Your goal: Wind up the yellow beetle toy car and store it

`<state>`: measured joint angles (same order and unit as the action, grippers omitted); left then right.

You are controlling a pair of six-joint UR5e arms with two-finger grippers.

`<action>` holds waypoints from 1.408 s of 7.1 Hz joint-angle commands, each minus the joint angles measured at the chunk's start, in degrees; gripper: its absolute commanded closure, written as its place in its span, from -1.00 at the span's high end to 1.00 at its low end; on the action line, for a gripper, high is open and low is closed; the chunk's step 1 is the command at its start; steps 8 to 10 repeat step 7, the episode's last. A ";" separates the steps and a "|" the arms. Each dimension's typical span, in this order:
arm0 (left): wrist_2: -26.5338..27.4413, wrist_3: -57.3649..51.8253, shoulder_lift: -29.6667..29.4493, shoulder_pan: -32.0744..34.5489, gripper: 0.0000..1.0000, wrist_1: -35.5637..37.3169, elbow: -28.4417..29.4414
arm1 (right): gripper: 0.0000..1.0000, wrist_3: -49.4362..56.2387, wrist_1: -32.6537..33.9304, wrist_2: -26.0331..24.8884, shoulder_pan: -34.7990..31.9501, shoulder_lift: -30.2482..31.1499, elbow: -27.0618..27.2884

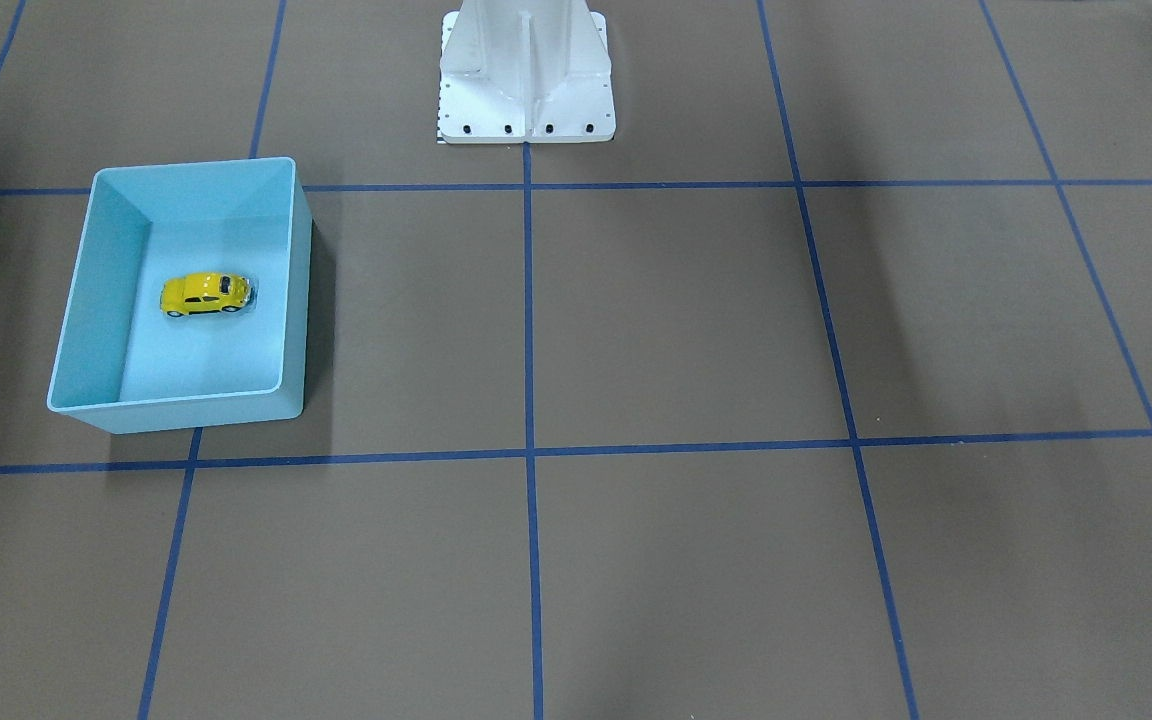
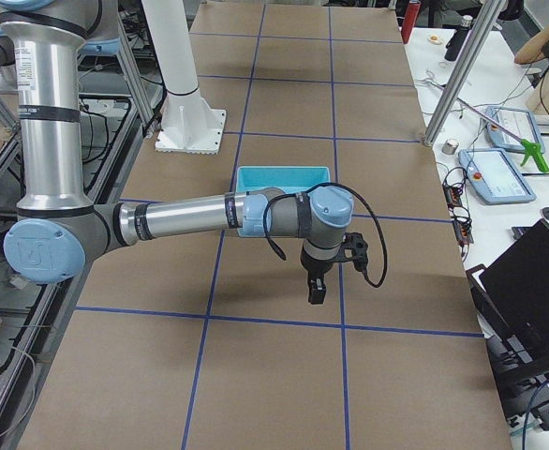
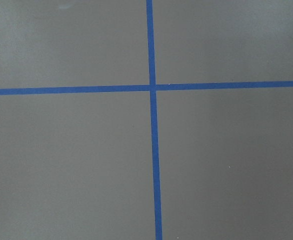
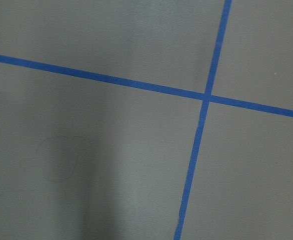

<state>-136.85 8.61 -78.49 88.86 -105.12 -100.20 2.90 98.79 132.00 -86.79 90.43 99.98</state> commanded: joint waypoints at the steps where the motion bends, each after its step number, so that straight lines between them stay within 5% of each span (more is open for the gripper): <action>1: 0.00 0.00 0.00 0.00 1.00 0.00 0.00 | 1.00 0.18 0.00 0.45 -1.27 0.27 -0.05; 10: 0.00 0.00 -0.09 0.00 1.00 0.00 -0.09 | 1.00 0.27 -0.09 0.98 -1.72 0.89 0.04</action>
